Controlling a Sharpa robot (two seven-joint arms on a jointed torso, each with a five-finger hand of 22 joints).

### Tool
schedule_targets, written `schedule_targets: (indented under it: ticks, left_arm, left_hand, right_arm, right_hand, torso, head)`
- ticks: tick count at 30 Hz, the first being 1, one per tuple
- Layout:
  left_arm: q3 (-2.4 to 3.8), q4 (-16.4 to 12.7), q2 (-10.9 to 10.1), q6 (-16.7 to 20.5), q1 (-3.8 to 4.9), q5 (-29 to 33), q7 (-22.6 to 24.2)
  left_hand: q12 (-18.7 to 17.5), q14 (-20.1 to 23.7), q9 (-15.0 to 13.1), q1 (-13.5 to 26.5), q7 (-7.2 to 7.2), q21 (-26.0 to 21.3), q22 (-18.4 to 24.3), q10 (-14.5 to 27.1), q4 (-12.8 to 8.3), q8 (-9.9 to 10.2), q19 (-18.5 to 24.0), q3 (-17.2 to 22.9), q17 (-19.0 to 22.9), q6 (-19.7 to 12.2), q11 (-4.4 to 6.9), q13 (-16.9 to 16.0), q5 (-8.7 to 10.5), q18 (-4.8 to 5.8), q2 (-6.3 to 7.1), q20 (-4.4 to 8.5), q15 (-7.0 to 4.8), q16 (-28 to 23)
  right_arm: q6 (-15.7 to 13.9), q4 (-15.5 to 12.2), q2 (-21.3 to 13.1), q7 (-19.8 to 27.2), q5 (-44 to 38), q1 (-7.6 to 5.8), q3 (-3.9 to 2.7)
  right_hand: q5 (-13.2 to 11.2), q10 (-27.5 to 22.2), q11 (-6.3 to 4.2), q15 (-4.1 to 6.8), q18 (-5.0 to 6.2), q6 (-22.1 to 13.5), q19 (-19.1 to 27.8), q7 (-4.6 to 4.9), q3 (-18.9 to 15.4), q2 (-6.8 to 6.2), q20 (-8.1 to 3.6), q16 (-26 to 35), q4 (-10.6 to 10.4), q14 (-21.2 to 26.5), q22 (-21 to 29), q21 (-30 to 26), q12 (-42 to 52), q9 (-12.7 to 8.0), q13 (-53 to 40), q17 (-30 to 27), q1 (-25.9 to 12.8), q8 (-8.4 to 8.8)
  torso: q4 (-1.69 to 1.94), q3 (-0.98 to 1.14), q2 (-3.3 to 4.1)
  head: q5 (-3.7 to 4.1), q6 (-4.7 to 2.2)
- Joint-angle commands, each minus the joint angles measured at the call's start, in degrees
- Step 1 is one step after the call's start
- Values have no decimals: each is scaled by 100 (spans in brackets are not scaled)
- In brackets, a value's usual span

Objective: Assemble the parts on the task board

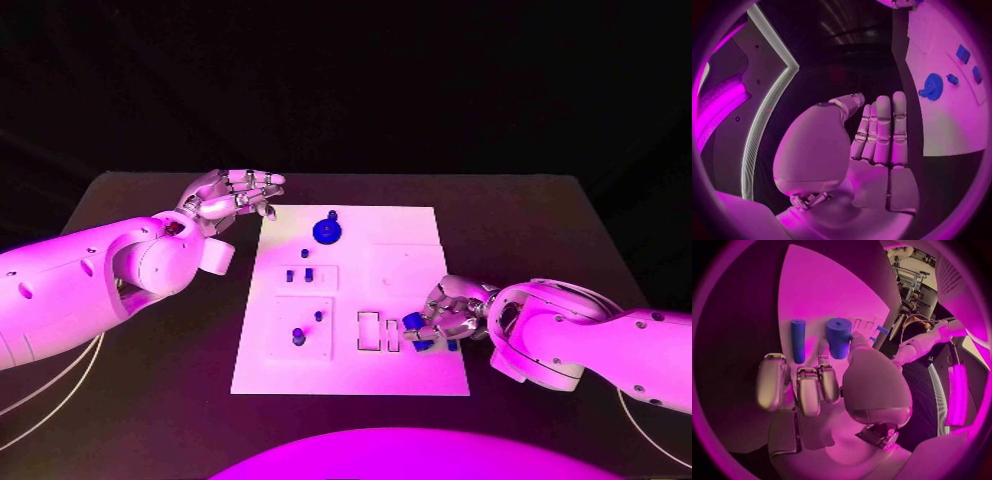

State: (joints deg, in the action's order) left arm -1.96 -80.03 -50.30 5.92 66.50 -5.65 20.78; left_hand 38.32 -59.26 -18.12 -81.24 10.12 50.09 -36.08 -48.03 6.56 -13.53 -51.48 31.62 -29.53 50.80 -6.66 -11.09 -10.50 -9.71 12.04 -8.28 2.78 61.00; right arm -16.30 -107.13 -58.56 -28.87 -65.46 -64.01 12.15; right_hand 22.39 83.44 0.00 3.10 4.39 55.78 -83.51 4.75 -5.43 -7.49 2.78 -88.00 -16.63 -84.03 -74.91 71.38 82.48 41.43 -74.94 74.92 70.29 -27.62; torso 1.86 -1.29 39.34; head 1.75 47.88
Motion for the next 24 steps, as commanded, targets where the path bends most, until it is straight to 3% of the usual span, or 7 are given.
schedule_targets:
  ticks: [1, 6, 14, 24]
  left_arm:
    - [3, -9, 8, -109, 2, 28, 27]
    - [3, -7, 10, -110, 2, 28, 19]
    - [-1, 27, 43, -126, -10, 29, 10]
    - [-3, 18, 63, -141, -36, 29, 11]
  left_hand:
    - [-10, 47, 5, 52, 18, -35, 5, 29, 27, -9, 47, -10, 7, -14, -20, 5, 28, -80, -10, -13, 7, -20]
    - [-10, 47, 5, 52, 18, -35, 5, 29, 27, -9, 47, -10, 7, -14, -20, 5, 28, -80, -10, -13, 7, -20]
    - [-9, 47, 5, 59, 18, -42, 9, 32, 36, -12, 45, -12, 7, -12, -22, 8, 28, -80, -14, -14, 8, -19]
    - [-9, 47, 5, 59, 18, -42, 9, 32, 36, -12, 45, -12, 7, -12, -22, 8, 28, -80, -14, -14, 8, -19]
  right_arm:
    - [-88, -23, 8, -72, 262, 68, 53]
    - [-267, -150, -41, 12, 608, 3, 51]
    - [-460, -390, -46, 133, 1094, -300, 44]
    - [-418, -403, 151, 149, 1242, -366, 40]
  right_hand:
    - [29, 40, -4, 55, -71, 9, -31, -54, 73, 96, -17, -42, -5, -486, -697, 28, 29, -1578, -463, 927, 140, -34]
    - [25, 76, -29, 75, -75, 78, -43, -83, 148, 231, -32, -45, -11, -488, -714, 49, 53, -1573, -511, 940, 176, -68]
    - [22, 124, -49, 90, -84, 119, -62, -105, 185, 338, -46, -55, -10, -495, -740, 93, 93, -1577, -580, 976, 131, -80]
    - [20, 139, -59, 102, -88, 140, -71, -115, 205, 392, -56, -61, -17, -499, -752, 109, 101, -1581, -596, 997, 97, -84]
  torso:
    - [-4, 1, 4]
    - [-1, 0, -3]
    - [-1, -6, -13]
    - [1, -10, -5]
  head:
    - [-16, -7]
    - [-25, -25]
    - [-15, -85]
    - [-39, -91]
